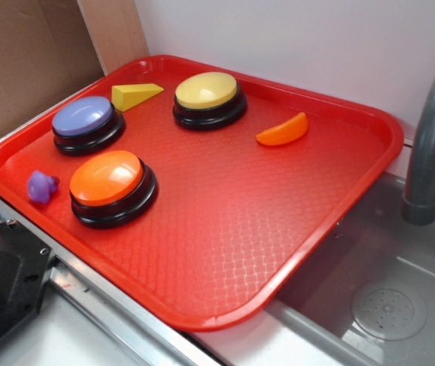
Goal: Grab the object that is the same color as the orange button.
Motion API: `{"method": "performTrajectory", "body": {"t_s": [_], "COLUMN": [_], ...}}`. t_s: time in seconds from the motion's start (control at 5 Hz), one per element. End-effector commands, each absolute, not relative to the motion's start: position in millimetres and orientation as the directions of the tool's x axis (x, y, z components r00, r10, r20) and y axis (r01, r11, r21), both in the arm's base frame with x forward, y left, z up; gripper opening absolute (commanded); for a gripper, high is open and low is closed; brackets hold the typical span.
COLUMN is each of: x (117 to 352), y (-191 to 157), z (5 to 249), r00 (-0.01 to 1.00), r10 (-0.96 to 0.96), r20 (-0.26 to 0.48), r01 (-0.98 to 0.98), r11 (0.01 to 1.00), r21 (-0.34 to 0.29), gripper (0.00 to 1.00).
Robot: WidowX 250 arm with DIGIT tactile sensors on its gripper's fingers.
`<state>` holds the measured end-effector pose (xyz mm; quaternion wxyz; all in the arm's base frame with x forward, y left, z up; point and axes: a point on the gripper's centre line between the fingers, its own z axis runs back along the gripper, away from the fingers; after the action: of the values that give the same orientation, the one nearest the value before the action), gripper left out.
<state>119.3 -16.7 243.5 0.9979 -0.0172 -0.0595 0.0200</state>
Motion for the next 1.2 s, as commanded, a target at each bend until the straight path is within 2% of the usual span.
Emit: {"method": "performTrajectory", "body": {"t_s": [0.0,0.2,0.4,0.6,0.8,1.0], "x": [119.3,151.3,175.0,215.6,253.5,280.0], "y": [-16.7,-21.0,-27.3,-40.2,-49.4,-54.5], "z": [243.5,227.6,213.2,186.6,156.9,129.9], "r00": [0.992,0.991,0.984,0.967,0.952,0.93], "r10": [0.042,-0.008,-0.068,-0.123,-0.169,-0.246], "r20": [0.118,0.133,0.164,0.224,0.254,0.272], "r01": [-0.038,0.004,0.059,0.101,0.136,0.227], "r11": [0.999,1.0,0.997,0.989,0.981,0.969], "r21": [-0.037,0.028,0.059,0.107,0.14,0.099], "gripper": [1.0,1.0,1.0,1.0,1.0,1.0]}}
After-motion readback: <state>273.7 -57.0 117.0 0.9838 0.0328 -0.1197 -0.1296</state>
